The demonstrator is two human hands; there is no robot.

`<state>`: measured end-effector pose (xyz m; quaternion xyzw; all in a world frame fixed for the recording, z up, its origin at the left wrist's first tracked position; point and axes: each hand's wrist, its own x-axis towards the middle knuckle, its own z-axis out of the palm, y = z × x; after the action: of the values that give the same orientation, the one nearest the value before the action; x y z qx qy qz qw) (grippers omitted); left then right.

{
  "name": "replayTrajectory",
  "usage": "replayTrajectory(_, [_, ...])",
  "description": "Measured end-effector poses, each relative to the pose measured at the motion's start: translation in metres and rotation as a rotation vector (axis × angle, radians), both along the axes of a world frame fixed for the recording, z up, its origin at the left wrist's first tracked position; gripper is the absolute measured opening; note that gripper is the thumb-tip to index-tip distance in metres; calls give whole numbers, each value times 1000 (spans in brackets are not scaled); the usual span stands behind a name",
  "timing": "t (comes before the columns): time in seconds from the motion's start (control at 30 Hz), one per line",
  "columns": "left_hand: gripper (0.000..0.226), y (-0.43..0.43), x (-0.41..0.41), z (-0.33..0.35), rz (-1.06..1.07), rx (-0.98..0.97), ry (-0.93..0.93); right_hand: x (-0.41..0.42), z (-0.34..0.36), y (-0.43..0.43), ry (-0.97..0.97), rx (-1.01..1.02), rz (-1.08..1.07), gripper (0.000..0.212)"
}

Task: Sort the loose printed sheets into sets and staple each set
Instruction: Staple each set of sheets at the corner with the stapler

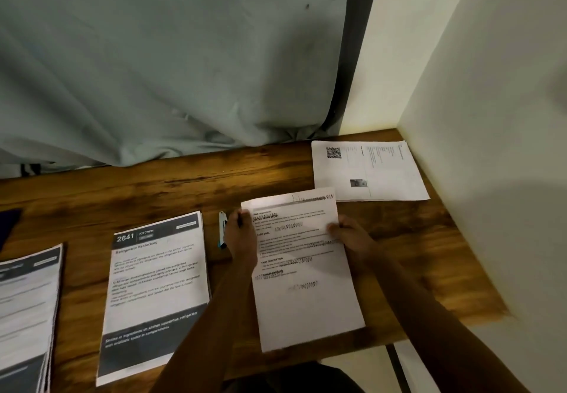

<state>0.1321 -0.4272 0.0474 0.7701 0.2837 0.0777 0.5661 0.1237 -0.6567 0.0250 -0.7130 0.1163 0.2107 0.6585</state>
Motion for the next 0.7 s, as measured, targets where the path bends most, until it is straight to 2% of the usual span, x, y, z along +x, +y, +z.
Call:
replayTrajectory(0.2, [20,-1,12,71,-14,-54,-282,9,55,24,-303,53,-201,27])
replayTrajectory(0.27, [17,0,17,94,2,-36,-433,15,73,31,-403,24,-266,30])
replayTrajectory(0.4, [21,1,14,116,22,0,-617,11,86,42,-511,1,-374,31])
replayTrajectory(0.5, [20,3,5,106,9,49,-637,0,76,47,-535,8,-381,31])
replayTrajectory(0.7, [21,8,1,81,-69,64,-509,-4,65,51,-546,-125,-324,35])
